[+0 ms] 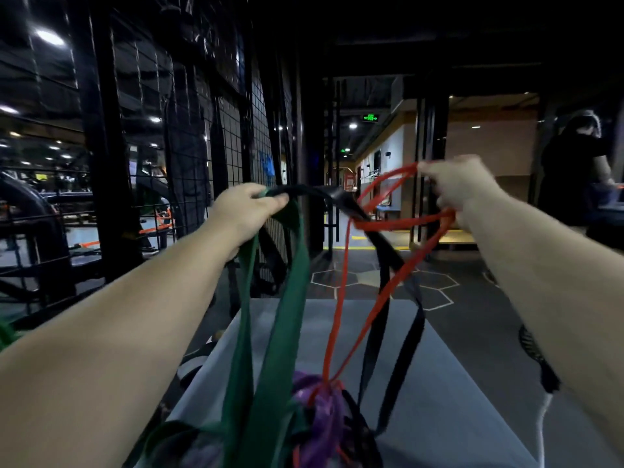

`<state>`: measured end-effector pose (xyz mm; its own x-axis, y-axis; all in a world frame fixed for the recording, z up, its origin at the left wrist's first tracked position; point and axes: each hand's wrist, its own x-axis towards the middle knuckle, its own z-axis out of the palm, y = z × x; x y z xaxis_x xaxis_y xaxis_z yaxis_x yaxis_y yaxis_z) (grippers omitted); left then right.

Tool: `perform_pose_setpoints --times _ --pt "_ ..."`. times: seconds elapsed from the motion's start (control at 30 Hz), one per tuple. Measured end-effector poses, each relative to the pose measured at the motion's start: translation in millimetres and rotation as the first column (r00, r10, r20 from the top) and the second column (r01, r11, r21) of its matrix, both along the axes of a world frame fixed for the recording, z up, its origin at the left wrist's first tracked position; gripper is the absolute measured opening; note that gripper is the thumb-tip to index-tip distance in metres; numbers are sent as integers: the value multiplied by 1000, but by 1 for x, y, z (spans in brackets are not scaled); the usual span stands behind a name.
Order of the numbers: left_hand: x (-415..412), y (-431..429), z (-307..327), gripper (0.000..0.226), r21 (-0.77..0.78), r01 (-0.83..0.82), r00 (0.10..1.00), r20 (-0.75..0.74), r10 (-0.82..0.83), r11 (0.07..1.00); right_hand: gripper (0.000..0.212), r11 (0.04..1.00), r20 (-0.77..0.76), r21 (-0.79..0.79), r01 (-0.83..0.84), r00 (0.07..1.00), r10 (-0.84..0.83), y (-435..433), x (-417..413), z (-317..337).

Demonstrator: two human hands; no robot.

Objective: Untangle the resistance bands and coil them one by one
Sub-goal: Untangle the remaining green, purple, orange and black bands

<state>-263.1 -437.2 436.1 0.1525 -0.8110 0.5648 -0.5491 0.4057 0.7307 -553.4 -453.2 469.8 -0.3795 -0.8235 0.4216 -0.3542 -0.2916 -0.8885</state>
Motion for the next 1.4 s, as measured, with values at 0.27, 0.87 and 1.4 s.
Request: perform_pose_setpoints --times 0.27,0.87,1.4 --pt "-23 -7 -54 10 325 163 983 27 -181 932 50 795 -366 316 -518 706 606 12 67 -92" --pt "30 -24 -110 21 617 231 973 -133 -190 752 31 939 -270 199 -281 905 328 -16 33 -93" --pt "-101 -4 -166 142 414 368 926 -82 -368 833 22 911 606 210 -354 779 163 -13 58 -69"
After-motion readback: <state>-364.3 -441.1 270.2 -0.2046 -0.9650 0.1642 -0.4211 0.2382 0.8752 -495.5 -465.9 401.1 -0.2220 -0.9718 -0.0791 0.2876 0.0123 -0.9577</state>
